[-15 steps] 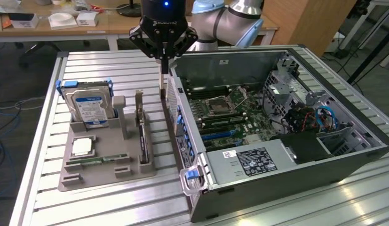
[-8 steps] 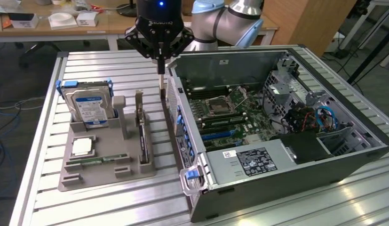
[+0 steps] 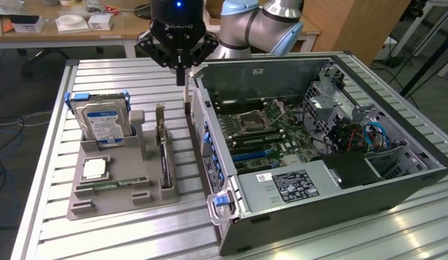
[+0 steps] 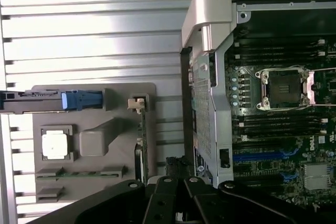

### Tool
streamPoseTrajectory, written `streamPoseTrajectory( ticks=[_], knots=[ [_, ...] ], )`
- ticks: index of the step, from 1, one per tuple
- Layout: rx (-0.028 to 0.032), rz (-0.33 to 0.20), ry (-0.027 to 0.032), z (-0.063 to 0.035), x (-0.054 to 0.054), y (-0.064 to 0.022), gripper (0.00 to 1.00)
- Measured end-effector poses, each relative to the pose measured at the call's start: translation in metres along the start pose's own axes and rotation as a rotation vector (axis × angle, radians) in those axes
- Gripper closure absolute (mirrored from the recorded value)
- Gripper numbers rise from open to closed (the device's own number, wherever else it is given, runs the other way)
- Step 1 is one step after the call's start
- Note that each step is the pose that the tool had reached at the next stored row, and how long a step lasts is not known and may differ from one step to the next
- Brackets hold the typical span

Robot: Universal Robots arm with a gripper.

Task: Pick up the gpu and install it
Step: 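Reach for the gpu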

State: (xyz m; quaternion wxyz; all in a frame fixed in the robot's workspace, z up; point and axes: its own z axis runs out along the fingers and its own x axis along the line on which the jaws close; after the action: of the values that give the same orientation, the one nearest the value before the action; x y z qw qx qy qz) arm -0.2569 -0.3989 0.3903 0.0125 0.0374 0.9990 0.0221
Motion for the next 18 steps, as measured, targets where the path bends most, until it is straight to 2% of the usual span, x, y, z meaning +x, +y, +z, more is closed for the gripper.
streamPoseTrajectory(
  ticks=[3, 18],
  knots=[
    [0.0, 0.0, 0.0, 0.0, 0.009, -0.0007, 0.89],
    [0.0, 0.0, 0.0, 0.0, 0.027, -0.002, 0.89]
  ],
)
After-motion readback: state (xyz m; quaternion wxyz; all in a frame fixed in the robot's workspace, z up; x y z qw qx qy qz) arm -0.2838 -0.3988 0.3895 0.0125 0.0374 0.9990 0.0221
